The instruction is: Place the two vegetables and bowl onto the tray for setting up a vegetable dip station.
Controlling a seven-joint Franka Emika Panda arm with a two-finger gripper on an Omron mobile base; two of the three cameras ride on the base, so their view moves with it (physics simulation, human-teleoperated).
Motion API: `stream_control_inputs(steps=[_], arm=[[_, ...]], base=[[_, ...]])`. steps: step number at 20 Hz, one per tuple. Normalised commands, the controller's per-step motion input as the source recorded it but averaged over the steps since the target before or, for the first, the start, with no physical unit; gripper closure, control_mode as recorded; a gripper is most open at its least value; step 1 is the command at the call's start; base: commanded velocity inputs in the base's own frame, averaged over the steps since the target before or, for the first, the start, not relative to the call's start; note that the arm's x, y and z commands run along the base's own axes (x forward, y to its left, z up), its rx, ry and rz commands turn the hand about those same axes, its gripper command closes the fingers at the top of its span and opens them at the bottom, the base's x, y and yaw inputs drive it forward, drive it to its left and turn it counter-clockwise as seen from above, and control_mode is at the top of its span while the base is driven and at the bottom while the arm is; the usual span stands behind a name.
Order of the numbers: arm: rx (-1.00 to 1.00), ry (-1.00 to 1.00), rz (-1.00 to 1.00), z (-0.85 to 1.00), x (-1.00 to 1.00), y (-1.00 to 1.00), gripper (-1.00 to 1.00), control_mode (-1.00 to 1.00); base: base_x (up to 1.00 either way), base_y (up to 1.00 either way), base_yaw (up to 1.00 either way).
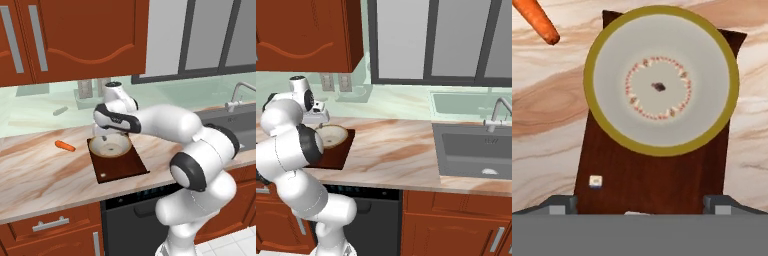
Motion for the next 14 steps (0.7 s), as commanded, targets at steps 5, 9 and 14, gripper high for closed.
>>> stream_control_inputs(steps=[5, 9, 14], arm=[[0.00, 0.00, 0.28, 0.00, 0.01, 0.16, -1.00, -1.00], [0.00, 0.00, 0.24, 0.00, 0.05, 0.09, -1.00, -1.00], [0.00, 0.01, 0.21, 0.00, 0.11, 0.13, -1.00, -1.00]], base=[[0.00, 0.00, 0.00], [0.00, 0.00, 0.00], [0.00, 0.00, 0.00]])
